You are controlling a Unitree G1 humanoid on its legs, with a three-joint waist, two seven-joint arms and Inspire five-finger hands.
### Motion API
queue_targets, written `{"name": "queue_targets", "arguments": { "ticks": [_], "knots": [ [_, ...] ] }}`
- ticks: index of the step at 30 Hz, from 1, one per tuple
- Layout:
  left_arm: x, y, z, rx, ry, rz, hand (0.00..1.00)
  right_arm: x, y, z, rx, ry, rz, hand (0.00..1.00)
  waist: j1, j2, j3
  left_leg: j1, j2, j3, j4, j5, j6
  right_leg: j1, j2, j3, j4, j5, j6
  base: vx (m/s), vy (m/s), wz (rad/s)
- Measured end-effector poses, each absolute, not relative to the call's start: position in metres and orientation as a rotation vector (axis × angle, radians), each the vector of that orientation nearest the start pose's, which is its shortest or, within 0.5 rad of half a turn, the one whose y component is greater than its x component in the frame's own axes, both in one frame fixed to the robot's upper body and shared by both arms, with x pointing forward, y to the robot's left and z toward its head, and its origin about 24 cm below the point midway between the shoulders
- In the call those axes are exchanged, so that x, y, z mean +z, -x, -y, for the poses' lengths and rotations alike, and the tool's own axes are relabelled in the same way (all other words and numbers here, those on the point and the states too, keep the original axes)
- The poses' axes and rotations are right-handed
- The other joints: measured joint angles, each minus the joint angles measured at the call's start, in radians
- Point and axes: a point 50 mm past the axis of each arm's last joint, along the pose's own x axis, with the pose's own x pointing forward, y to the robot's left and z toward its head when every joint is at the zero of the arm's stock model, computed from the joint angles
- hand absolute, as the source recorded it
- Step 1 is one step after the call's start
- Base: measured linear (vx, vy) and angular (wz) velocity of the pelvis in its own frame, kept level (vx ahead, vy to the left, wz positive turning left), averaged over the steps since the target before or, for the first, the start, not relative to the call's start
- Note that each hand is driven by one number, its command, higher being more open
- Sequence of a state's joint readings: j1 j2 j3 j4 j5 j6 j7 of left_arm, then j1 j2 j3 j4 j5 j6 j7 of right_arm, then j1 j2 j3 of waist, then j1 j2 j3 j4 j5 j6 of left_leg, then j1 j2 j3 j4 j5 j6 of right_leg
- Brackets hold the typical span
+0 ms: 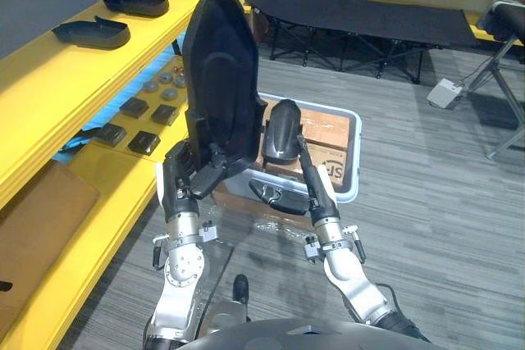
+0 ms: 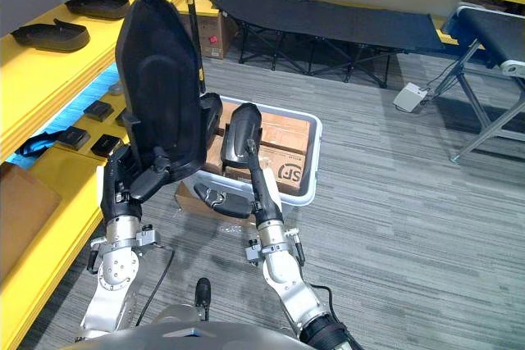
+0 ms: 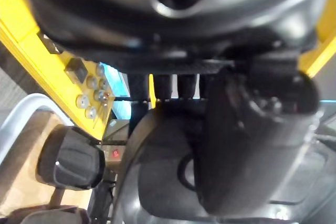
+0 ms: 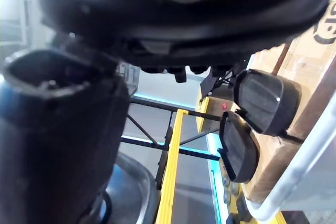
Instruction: Walk over and take three plastic housings, then place them on the shelf
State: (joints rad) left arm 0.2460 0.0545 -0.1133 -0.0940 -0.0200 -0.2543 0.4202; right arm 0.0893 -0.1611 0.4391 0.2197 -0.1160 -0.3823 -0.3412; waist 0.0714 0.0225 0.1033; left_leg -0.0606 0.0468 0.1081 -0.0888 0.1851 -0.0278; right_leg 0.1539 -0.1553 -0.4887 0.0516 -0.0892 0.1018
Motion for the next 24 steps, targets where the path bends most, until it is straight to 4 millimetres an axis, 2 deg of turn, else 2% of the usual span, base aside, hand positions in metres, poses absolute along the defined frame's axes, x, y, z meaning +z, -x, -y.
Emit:
{"name": "queue_targets", "arguments": {
  "ticks": [5, 11, 13, 19, 24],
  "knots": [
    [0.025, -0.191, -0.18, 0.471, 0.007, 0.067, 0.0, -0.008, -0.198, 0.11, 0.11, 0.115, 0.022, 1.0, -0.019, 0.001, -0.001, 0.0, 0.005, 0.021, 0.0, 0.001, 0.001, -0.015, 0.0, 0.025, 0.002, -0.002, -0.002, 0.02, -0.031, -0.14],
    [0.021, -0.182, -0.189, 0.552, 0.106, 0.053, 0.0, -0.022, -0.183, 0.14, 0.007, 0.093, -0.082, 1.0, -0.04, 0.007, -0.004, 0.004, 0.011, 0.032, 0.0, -0.005, -0.005, -0.019, 0.002, 0.036, 0.002, -0.003, -0.004, 0.01, -0.023, -0.07],
    [0.021, -0.174, -0.193, 0.589, 0.147, 0.068, 0.0, -0.026, -0.179, 0.15, -0.017, 0.037, -0.113, 1.0, -0.046, 0.015, -0.008, 0.004, 0.015, 0.039, 0.0, -0.008, -0.009, -0.026, 0.002, 0.047, 0.004, -0.003, -0.005, 0.0, -0.018, -0.13],
    [0.039, -0.159, -0.208, 0.678, 0.155, 0.155, 0.0, -0.026, -0.18, 0.166, -0.063, -0.069, -0.124, 1.0, -0.044, 0.023, -0.011, 0.003, 0.014, 0.018, 0.0, -0.012, -0.014, -0.017, 0.002, 0.021, 0.009, -0.011, -0.012, 0.0, -0.013, 0.09],
    [0.056, -0.142, -0.229, 0.823, 0.146, 0.233, 0.0, -0.024, -0.183, 0.166, -0.017, -0.106, -0.114, 1.0, -0.013, 0.027, -0.012, -0.003, -0.003, -0.066, 0.0, -0.006, -0.019, 0.025, 0.002, -0.065, 0.016, -0.034, -0.004, 0.01, -0.046, 0.52]
  ]
}}
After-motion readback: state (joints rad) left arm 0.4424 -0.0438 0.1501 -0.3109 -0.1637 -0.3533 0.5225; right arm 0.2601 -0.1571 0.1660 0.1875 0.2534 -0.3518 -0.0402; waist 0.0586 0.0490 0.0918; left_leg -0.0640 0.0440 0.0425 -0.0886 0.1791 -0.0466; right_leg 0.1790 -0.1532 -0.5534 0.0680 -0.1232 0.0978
